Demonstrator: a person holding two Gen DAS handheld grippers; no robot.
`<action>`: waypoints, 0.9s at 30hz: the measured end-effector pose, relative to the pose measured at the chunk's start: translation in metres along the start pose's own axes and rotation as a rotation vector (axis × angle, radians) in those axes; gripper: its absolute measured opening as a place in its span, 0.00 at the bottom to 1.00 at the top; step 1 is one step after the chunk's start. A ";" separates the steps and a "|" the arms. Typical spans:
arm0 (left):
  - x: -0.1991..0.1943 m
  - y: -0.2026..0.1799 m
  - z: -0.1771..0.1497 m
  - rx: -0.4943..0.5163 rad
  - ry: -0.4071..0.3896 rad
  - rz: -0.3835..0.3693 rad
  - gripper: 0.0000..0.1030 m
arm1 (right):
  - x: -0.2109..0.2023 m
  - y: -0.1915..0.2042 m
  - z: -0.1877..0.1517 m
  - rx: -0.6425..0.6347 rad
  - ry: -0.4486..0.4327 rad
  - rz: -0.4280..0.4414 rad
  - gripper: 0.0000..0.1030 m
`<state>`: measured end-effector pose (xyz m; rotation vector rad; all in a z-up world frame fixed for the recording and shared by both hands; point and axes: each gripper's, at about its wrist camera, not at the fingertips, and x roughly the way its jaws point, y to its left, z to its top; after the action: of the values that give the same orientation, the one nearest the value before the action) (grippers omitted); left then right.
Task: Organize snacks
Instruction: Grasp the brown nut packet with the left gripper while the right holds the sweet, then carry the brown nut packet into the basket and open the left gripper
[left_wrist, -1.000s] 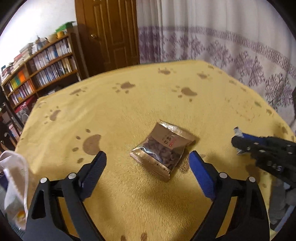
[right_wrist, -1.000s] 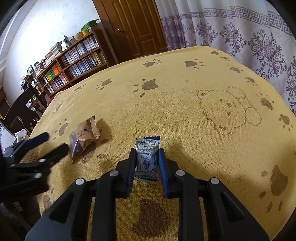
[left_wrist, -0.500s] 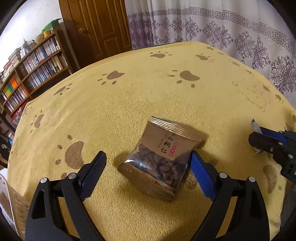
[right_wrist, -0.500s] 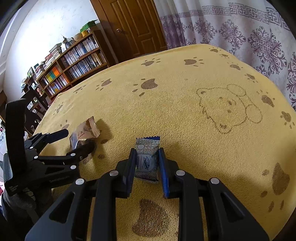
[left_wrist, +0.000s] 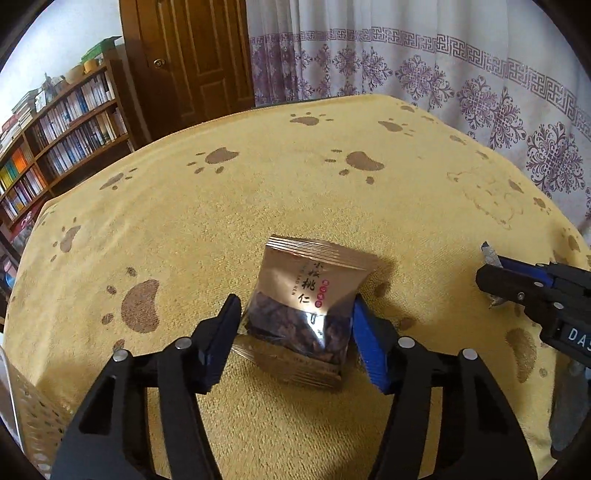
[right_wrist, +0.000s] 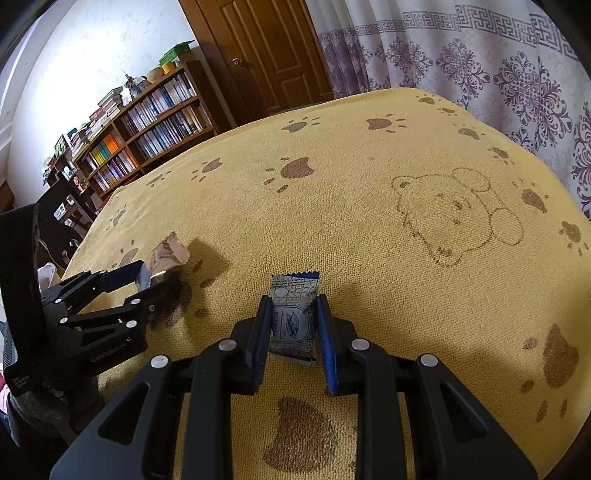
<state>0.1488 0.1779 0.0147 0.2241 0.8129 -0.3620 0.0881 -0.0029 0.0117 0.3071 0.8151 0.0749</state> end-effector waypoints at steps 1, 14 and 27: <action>-0.002 0.000 0.000 -0.005 -0.003 0.000 0.58 | 0.000 0.000 0.000 -0.001 0.000 0.000 0.24; -0.050 0.009 -0.005 -0.085 -0.084 0.036 0.55 | 0.000 -0.001 0.000 -0.001 -0.001 0.001 0.24; -0.122 0.042 -0.012 -0.169 -0.194 0.188 0.55 | 0.000 -0.001 0.001 -0.001 -0.003 0.000 0.24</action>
<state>0.0804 0.2483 0.0997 0.1040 0.6214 -0.1341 0.0889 -0.0040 0.0115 0.3063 0.8125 0.0750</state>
